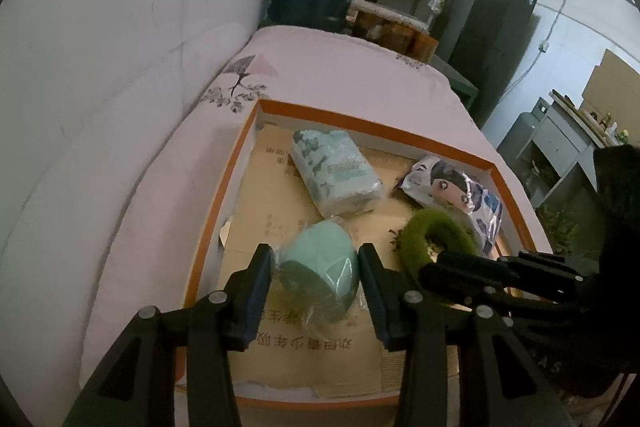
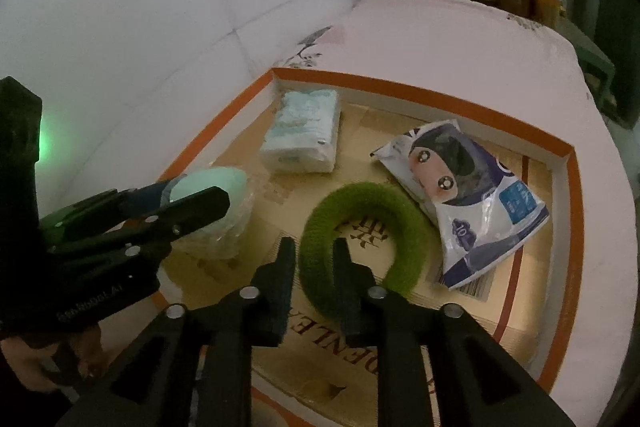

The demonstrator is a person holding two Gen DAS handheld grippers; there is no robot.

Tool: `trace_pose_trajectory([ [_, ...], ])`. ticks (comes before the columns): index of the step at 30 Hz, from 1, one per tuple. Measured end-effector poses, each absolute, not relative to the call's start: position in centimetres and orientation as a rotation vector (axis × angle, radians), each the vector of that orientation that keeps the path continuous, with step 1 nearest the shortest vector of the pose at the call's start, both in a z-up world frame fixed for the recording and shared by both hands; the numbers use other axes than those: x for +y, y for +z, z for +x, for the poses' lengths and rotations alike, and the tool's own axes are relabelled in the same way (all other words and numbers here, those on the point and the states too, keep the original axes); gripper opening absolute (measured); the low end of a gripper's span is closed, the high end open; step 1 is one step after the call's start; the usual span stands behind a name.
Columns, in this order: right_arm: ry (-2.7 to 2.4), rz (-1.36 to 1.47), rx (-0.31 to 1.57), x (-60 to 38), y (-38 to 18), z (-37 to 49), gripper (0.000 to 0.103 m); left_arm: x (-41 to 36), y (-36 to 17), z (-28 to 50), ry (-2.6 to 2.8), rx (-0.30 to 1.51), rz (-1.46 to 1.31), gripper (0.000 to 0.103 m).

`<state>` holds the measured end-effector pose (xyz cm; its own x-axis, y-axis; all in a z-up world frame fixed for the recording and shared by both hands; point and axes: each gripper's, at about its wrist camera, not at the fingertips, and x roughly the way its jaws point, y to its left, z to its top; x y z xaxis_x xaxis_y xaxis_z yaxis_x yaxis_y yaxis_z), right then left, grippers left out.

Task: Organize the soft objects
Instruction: 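Open both tools to drop the ring and mint item in the tray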

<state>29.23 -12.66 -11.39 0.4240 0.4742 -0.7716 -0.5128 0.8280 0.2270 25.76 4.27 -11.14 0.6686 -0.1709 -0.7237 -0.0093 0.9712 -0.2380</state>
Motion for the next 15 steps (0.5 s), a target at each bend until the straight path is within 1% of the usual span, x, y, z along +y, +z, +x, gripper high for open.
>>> trace_pose_trajectory([
  [1, 0.616, -0.043, 0.951, -12.7, -11.4, 29.2, 0.026, 4.4, -11.1, 25.8, -0.091, 0.837, -0.236, 0.045],
  [3, 0.612, -0.032, 0.952, -12.9, -11.5, 29.2, 0.038, 4.4, -11.1, 25.8, -0.086, 0.843, -0.239, 0.047],
  [5, 0.611, -0.021, 0.951, -12.9, -11.5, 29.2, 0.044, 4.4, -11.1, 25.8, -0.083, 0.844, -0.234, 0.051],
  [8, 0.607, -0.001, 0.94, -13.4, -11.2, 28.8, 0.044, 4.3, -10.7, 25.5, -0.083, 0.831, -0.225, 0.059],
  [15, 0.591, 0.054, 0.912, -14.6, -9.9, 27.7, 0.046, 3.9, -9.4, 24.4, -0.083, 0.801, -0.202, 0.059],
])
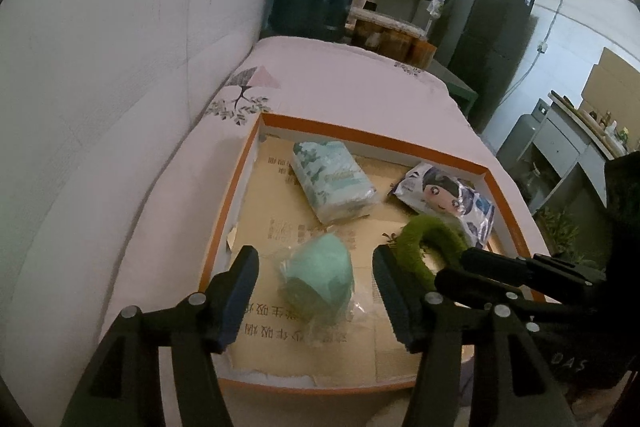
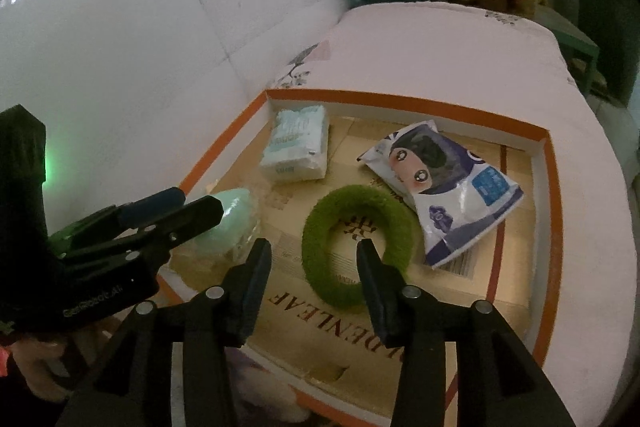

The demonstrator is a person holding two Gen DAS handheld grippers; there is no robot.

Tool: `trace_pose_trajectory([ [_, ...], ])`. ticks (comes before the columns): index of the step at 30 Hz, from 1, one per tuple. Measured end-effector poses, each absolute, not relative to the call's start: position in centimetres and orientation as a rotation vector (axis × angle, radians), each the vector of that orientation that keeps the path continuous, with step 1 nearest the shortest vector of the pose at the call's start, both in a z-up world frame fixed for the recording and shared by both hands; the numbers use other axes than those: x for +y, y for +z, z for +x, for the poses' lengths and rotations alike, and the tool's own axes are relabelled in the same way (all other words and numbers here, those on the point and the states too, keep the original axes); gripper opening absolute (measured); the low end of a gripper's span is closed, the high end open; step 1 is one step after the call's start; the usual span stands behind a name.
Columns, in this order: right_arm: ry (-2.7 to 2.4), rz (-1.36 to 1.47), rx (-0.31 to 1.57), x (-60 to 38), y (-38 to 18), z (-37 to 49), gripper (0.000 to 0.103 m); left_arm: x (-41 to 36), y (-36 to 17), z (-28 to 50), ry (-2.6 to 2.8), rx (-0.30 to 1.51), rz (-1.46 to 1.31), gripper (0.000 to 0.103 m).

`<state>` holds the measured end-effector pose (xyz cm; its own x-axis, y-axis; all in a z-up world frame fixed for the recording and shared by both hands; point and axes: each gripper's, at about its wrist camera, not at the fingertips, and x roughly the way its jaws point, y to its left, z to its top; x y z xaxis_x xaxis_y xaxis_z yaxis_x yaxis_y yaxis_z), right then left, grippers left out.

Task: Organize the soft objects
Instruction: 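Open both tools to drop the ring and mint item in the tray, then withdraw both tools from the tray back toward the pile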

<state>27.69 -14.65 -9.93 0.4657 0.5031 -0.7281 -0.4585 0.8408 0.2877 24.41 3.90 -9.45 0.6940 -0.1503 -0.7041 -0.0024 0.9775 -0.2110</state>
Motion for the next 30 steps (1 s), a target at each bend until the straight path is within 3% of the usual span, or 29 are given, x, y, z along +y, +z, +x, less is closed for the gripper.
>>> trace_pose_trajectory([
  [30, 0.408, 0.092, 0.791, -17.0, -3.0, 16.0, 0.047, 4.0, -2.5, 13.0, -0.146, 0.626, -0.203, 0.059],
])
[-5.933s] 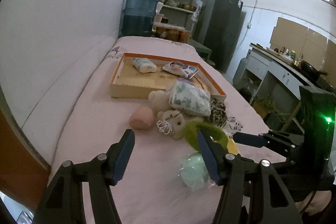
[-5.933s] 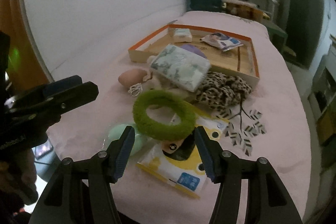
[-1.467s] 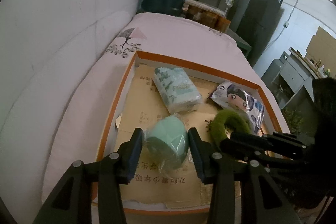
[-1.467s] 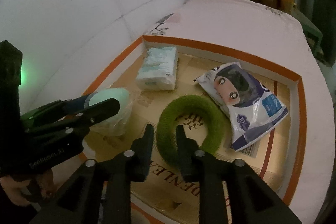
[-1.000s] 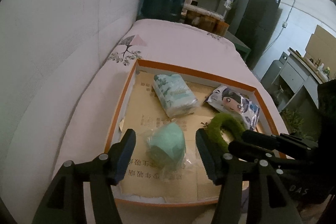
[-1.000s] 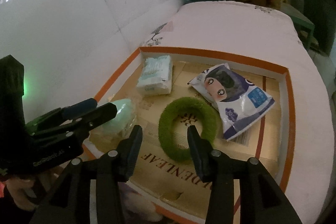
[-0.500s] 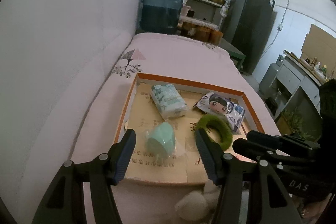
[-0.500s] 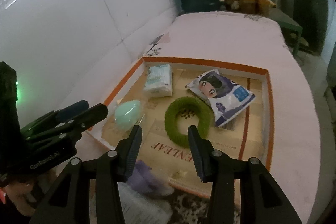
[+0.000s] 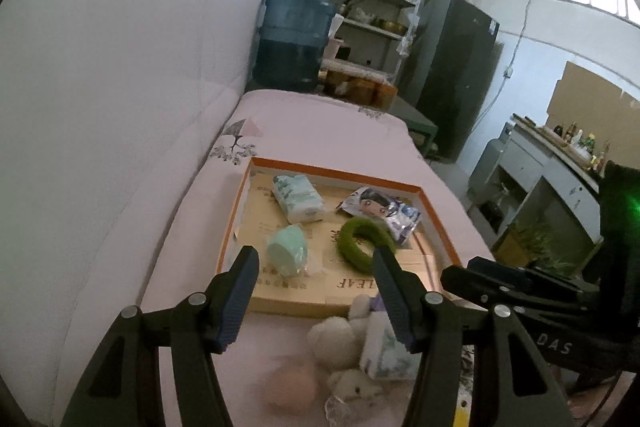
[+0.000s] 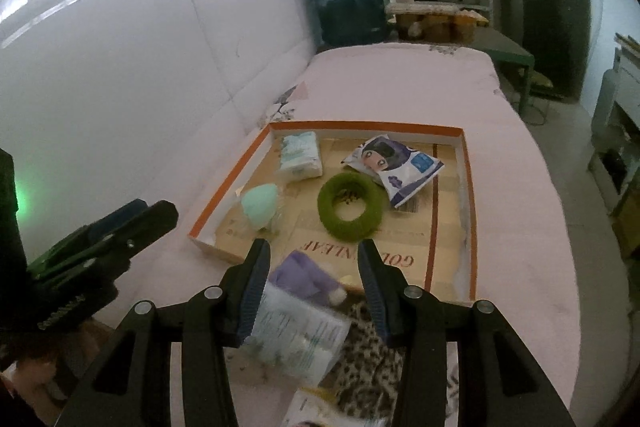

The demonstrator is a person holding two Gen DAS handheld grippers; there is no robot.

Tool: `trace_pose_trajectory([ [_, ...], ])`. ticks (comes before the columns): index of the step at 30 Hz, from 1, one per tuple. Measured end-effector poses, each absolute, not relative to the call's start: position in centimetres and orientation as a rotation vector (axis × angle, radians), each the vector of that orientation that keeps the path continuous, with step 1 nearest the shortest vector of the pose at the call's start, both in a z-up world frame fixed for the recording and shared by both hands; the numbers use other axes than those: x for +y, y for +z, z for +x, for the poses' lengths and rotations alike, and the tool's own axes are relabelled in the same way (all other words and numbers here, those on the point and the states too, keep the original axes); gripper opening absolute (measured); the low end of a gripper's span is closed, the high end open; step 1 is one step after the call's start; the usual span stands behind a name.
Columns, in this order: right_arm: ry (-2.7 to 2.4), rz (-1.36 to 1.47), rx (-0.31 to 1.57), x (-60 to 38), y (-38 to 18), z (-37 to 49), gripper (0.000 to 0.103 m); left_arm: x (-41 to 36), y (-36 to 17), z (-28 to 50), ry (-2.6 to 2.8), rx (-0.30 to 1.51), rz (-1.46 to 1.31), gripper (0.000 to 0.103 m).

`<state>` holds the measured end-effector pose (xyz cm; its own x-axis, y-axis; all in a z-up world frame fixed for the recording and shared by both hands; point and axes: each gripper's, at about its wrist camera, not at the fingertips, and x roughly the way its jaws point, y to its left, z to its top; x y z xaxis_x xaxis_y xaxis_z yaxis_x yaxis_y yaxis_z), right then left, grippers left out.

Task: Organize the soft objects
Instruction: 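Withdraw both tools from the tray back toward the pile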

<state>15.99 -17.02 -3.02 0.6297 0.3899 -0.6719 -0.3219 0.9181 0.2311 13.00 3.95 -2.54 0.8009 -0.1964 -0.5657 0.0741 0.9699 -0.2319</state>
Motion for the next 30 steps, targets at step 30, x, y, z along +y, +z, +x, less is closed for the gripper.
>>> trace_pose_trajectory([
  [30, 0.294, 0.158, 0.833, -18.4, -3.2, 5.2, 0.076, 3.7, -1.1, 3.7, -0.202, 0.558, -0.16, 0.059],
])
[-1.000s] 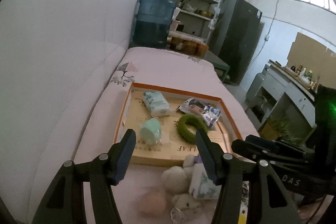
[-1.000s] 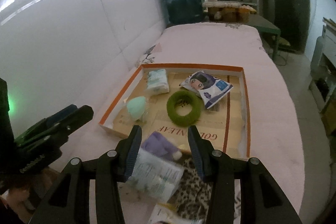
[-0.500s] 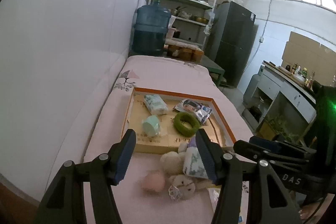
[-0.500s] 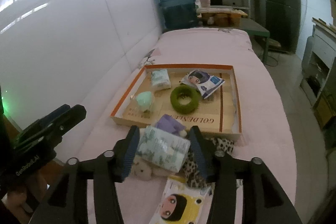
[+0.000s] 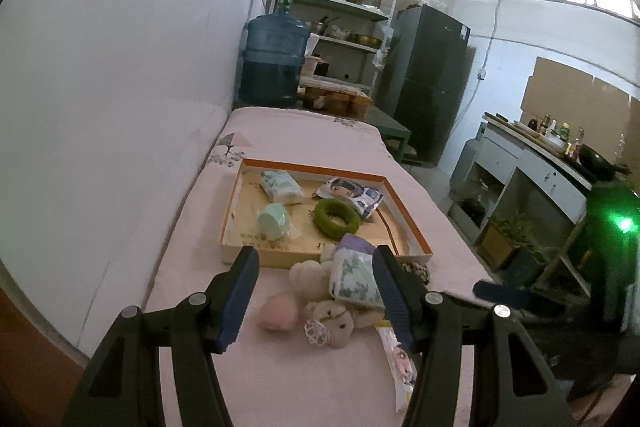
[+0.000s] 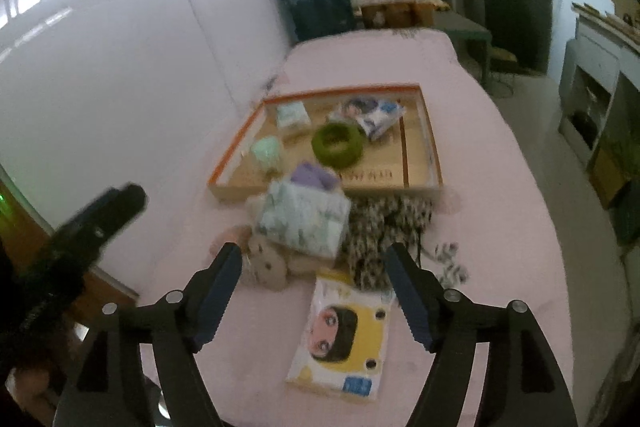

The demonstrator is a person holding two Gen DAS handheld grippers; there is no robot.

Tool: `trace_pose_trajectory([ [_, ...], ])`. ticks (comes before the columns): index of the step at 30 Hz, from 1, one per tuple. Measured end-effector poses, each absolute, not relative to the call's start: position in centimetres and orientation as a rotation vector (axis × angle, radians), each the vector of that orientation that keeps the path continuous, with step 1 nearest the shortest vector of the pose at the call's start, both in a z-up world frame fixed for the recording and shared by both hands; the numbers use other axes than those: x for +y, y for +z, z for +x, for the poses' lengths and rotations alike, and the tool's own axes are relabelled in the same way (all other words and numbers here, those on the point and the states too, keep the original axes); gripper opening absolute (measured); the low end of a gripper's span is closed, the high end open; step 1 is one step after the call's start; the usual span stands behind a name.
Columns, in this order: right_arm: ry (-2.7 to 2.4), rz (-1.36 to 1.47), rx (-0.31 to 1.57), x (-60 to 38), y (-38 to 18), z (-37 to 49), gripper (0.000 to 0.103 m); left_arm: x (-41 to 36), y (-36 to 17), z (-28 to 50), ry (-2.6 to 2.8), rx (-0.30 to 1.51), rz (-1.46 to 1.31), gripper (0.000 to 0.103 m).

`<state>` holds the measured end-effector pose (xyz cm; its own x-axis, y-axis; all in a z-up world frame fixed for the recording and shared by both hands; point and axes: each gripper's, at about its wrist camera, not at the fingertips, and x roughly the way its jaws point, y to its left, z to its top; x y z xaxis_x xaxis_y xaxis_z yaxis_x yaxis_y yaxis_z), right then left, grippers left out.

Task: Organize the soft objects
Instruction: 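Withdraw both tools from the tray back toward the pile, then lower the right tool toward the yellow cartoon wipes pack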

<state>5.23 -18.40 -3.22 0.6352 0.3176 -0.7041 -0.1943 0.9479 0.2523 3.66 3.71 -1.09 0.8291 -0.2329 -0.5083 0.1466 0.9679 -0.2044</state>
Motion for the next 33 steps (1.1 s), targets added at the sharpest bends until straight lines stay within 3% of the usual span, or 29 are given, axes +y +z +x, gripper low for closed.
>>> trace_pose_trajectory([
  [11, 0.202, 0.175, 1.005, -17.9, -10.4, 5.0, 0.077, 4.2, -2.5, 2.6, -0.228, 0.579, -0.182, 0.059],
  [33, 0.117, 0.015, 1.024, -15.7, -13.4, 6.1, 0.076, 4.4, -6.1, 3.1, -0.253, 0.652, -0.151, 0.059],
])
